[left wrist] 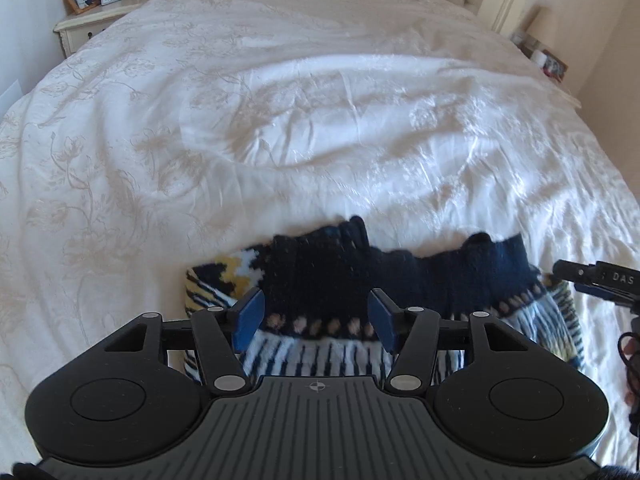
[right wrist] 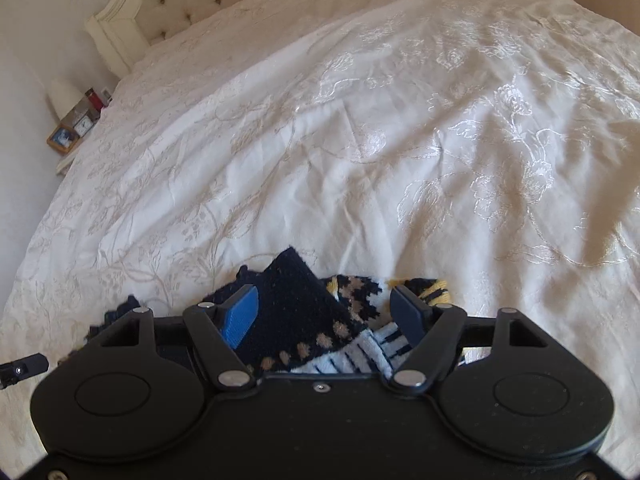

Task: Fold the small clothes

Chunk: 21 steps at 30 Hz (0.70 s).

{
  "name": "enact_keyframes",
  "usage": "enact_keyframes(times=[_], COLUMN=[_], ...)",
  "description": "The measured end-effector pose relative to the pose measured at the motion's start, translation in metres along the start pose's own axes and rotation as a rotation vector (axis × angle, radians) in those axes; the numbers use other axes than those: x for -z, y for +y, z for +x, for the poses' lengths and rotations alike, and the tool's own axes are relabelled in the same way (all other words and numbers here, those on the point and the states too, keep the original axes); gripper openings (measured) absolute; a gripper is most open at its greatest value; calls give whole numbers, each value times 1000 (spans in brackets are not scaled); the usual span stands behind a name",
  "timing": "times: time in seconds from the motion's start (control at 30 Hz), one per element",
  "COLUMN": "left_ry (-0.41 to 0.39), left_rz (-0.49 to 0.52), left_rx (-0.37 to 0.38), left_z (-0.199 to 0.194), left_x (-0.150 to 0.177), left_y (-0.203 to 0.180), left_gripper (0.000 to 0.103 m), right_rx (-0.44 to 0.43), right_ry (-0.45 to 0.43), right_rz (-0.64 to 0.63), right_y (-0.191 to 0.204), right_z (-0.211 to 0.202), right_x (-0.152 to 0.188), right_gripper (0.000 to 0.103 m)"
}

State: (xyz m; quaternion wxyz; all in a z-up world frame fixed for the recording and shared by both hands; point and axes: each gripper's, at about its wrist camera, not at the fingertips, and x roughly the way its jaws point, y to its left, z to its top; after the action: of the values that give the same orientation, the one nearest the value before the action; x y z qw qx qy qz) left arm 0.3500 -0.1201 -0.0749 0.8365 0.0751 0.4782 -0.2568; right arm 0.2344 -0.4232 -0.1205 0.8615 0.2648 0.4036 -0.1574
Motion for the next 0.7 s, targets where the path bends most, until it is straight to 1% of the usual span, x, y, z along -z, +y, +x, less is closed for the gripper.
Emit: enact_keyframes(times=[0.07, 0.13, 0.2, 0.27, 0.3, 0.37, 0.4, 0.43, 0.5, 0.53, 0.6, 0.63, 0.7], left_ry=[32, 70, 106, 144, 160, 187, 194, 200, 207, 216, 232, 239, 247], left_rz=[40, 77, 109, 146, 166, 193, 192, 183, 163, 167, 174, 168, 154], left_rx=[-15, -32, -56, -86, -106, -170, -183, -186, -165, -167, -181, -188, -197], left_z=[5, 10, 16, 23, 26, 35, 38, 41, 44, 46, 51, 53, 56], left_x=[18, 34, 48, 61, 67, 78, 81, 83, 84, 82, 80, 79, 78], left_y=[-13, -23, -30, -32, -31, -24, -17, -12, -4, -4, -7, -8, -10], left_gripper=[58, 68, 74, 76, 76, 77, 82, 87, 89, 90, 91, 93, 97], right_rx=[7, 16, 28, 36, 53, 124, 158, 180, 153, 146, 163, 176, 181], right_ry=[49, 92, 126, 156, 173, 200, 208, 213, 218, 218, 220, 221, 224], right_rz=[-106, -210, -292, -374, -420, -492, -508, -489, -408, -393, -427, -440, -421], right_y=[16, 34, 48, 59, 63, 63, 59, 48, 29, 26, 31, 35, 37], right_z=[2, 4, 7, 10, 12, 19, 23, 25, 28, 28, 29, 31, 34], right_x=[13, 31, 47, 64, 72, 84, 88, 91, 91, 90, 91, 91, 92], right_gripper=[76, 76, 82, 86, 87, 89, 93, 95, 96, 96, 99, 100, 102])
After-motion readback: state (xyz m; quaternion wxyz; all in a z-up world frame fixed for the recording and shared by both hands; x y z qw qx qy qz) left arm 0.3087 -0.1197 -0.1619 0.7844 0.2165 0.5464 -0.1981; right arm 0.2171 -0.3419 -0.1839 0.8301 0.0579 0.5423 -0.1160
